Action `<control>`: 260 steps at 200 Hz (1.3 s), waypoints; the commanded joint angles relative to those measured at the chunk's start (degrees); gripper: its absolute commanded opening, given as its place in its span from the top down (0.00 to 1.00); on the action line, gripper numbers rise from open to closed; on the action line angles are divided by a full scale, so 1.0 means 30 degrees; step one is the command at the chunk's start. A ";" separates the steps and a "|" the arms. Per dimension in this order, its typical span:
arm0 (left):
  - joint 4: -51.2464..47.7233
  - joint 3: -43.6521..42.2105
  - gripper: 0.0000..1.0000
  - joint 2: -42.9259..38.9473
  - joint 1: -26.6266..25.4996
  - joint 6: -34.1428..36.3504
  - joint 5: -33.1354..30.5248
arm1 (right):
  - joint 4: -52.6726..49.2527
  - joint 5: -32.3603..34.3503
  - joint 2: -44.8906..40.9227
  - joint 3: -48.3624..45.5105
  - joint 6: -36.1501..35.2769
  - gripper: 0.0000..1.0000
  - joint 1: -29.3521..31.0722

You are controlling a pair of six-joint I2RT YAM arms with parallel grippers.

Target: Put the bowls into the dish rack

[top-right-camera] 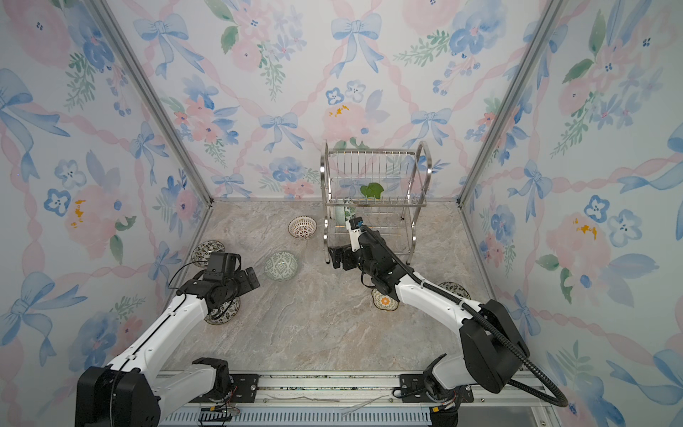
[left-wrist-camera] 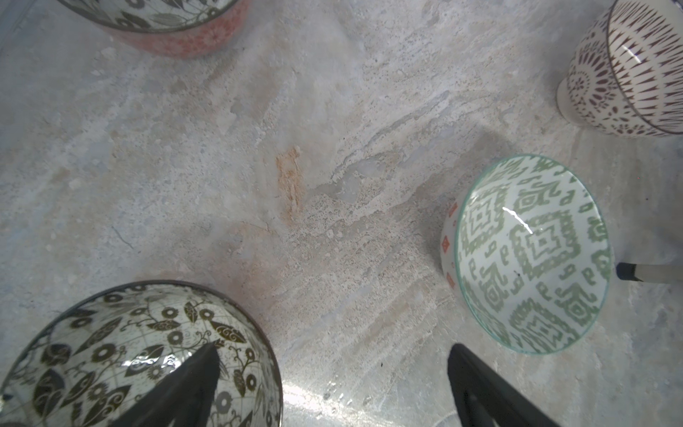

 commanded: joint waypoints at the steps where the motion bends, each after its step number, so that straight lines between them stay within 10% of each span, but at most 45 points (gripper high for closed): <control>1: -0.0172 -0.0045 0.02 0.0839 0.0203 0.0442 0.0345 | -0.0589 -0.0027 -0.0116 0.0127 -0.0341 0.03 0.0150; 132: -0.1014 0.0088 0.35 0.2888 -0.2224 -0.0022 -0.1699 | -0.0293 -0.1026 -0.0319 -0.0115 0.0348 0.03 -0.1063; 260: -0.1287 0.0369 0.43 0.4261 -0.2020 0.0030 -0.0286 | 0.0400 -0.1108 -0.0949 -0.1233 0.0759 0.03 -0.1592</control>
